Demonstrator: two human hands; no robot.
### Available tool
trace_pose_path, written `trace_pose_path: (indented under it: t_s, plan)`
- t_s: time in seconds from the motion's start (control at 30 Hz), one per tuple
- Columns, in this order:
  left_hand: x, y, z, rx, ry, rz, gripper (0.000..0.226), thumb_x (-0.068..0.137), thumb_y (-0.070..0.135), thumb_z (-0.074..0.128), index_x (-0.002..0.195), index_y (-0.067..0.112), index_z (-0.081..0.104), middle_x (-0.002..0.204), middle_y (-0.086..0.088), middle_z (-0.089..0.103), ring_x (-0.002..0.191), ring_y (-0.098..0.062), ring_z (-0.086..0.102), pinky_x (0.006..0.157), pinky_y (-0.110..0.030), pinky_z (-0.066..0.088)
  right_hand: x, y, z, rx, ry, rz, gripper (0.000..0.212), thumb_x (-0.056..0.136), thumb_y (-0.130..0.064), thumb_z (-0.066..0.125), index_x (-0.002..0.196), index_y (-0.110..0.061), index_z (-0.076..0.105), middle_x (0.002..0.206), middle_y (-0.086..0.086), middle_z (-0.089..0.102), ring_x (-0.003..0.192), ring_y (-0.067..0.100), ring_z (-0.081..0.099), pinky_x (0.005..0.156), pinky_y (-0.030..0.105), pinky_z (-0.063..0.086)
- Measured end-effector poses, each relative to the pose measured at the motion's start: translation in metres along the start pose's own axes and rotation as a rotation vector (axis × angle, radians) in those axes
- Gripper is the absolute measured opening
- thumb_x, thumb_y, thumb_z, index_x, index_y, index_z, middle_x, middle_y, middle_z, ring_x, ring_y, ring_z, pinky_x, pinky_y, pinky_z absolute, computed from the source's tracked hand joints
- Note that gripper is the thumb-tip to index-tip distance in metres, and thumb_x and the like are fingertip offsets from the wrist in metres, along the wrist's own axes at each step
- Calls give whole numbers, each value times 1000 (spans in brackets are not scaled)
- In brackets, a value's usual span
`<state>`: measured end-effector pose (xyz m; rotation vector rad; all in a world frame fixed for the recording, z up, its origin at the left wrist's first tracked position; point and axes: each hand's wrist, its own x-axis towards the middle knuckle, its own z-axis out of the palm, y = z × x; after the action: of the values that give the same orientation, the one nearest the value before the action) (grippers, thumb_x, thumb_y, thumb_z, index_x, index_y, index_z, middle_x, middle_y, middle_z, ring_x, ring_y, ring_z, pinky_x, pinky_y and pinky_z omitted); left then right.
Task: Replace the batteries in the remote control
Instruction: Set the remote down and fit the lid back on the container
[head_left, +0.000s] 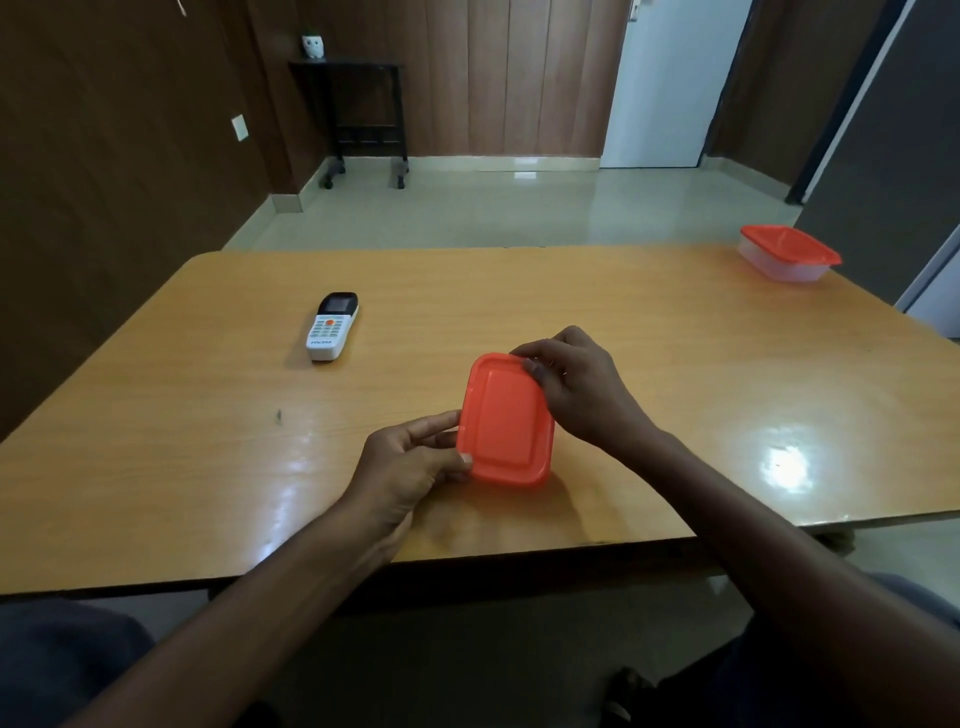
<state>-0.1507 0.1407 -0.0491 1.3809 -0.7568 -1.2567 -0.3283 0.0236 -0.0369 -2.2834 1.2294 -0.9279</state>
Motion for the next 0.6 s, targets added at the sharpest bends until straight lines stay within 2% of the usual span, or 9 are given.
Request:
trace_pose_path:
  t_s: [0.1, 0.17, 0.23, 0.3, 0.43, 0.6]
  plan:
    - [-3, 1, -3, -5, 3, 29, 49, 75, -22, 68, 115, 6, 73, 95, -17, 78, 80, -21, 74, 74, -30, 63, 0, -2, 1, 106, 16, 40, 19, 100, -21, 58, 112, -21, 73, 104, 4, 56, 89, 15, 57, 73, 18, 45]
    - [-6, 3, -4, -5, -1, 60, 49, 75, -23, 68, 113, 7, 74, 96, -17, 78, 81, -20, 74, 77, -32, 63, 0, -5, 0, 188, 43, 108, 15, 100, -23, 56, 99, -20, 70, 99, 2, 58, 85, 13, 57, 68, 26, 49]
    - [-10, 4, -3, 37, -34, 109, 48, 75, -21, 70, 111, 11, 75, 96, -14, 78, 80, -19, 74, 73, -33, 65, 0, -7, 0, 196, 144, 142, 30, 102, -26, 50, 81, -10, 62, 81, 0, 58, 70, 13, 52, 60, 31, 43]
    - [-14, 4, -1, 99, -82, 169, 50, 76, -18, 73, 110, 19, 76, 96, -9, 78, 83, -21, 75, 73, -32, 64, -1, -9, -2, 159, 265, 160, 50, 106, -35, 43, 66, -5, 48, 61, 0, 46, 55, 11, 39, 54, 30, 32]
    - [-16, 3, 4, 164, -115, 245, 54, 77, -12, 77, 110, 30, 76, 98, -4, 78, 88, -25, 75, 79, -36, 63, 1, -9, -7, 178, 340, 224, 66, 108, -44, 36, 58, 0, 42, 52, 4, 38, 49, 14, 34, 51, 31, 27]
    - [-14, 3, 0, 199, -91, 259, 53, 77, -12, 76, 109, 31, 76, 96, -3, 77, 92, -29, 75, 80, -40, 64, 3, -13, -1, 187, 386, 172, 61, 107, -41, 41, 54, -11, 37, 48, 1, 35, 46, 16, 31, 51, 33, 27]
